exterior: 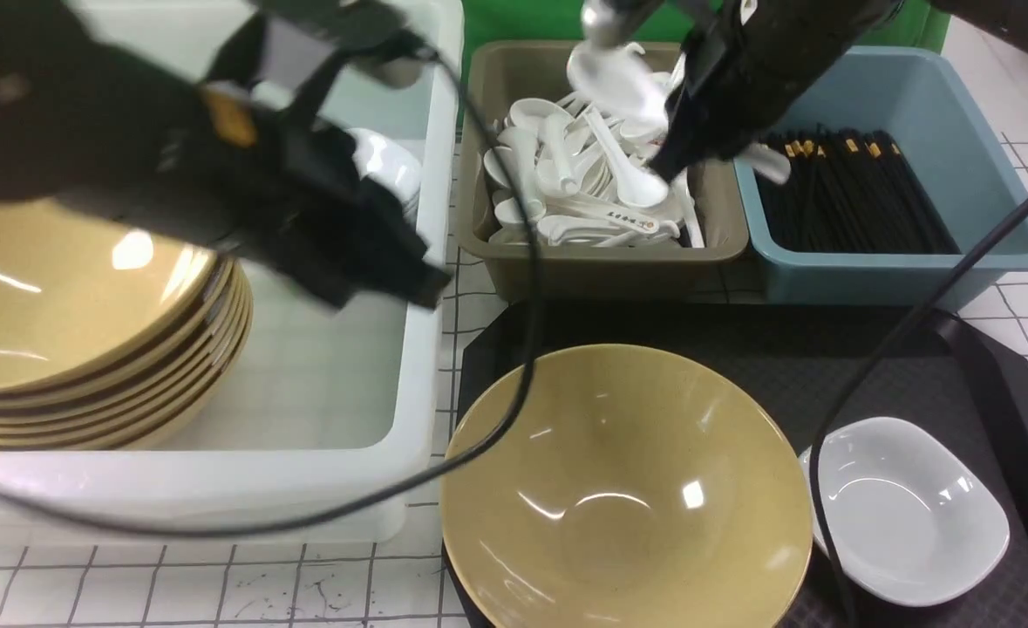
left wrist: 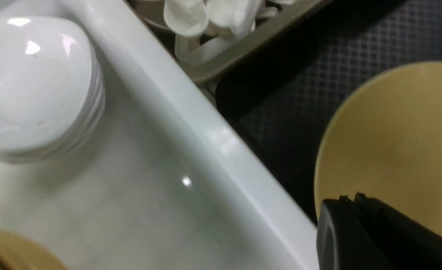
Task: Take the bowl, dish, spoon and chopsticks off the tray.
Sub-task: Use the right arm to put the soup spoon into the small storage box in the middle
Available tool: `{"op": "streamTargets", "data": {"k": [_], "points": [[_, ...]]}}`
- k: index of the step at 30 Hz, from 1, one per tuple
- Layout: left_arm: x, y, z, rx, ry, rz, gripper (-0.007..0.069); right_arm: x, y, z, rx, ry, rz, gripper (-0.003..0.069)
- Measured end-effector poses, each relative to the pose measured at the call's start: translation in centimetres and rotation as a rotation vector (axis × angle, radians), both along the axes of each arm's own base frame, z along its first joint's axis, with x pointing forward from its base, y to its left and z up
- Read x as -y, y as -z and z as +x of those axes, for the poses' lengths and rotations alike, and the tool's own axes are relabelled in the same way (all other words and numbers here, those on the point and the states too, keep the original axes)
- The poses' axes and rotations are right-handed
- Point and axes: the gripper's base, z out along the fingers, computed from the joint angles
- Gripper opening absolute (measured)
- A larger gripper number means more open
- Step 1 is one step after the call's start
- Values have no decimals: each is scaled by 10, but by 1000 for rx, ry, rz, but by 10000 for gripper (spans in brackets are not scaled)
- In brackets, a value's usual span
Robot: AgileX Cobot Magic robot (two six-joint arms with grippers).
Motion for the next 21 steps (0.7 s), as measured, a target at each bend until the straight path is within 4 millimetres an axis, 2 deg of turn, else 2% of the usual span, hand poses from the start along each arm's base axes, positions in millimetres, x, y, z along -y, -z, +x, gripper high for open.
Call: {"op": "streamTargets", "data": {"k": [2, 8, 10, 12, 15, 17, 18, 19, 20, 21], "points": [[10, 6, 13, -33, -5, -21, -6, 2, 10, 16, 41, 81, 80, 156], [20, 25, 25, -106, -15, -45, -6, -2, 47, 47, 82, 181, 194, 160], [21, 26, 26, -112, -16, -43, -6, -4, 56, 51, 74, 186, 195, 178], [21, 30, 26, -133, -14, -31, -6, -6, 63, 56, 53, 207, 208, 264], [21, 29, 25, -151, -11, -27, -5, -7, 55, 56, 31, 219, 227, 400], [21, 26, 24, -178, -4, -17, 4, -6, 37, 52, -6, 218, 213, 503], [22, 25, 24, -181, -2, -16, 10, -5, 33, 50, -11, 216, 207, 518], [22, 22, 24, -201, 6, -5, 24, -4, 18, 45, -27, 199, 182, 561], [23, 19, 25, -206, 14, 0, 34, -2, 12, 41, -49, 184, 155, 575], [25, 15, 26, -220, 29, 9, 61, 2, -4, 33, -81, 152, 109, 591]]}}
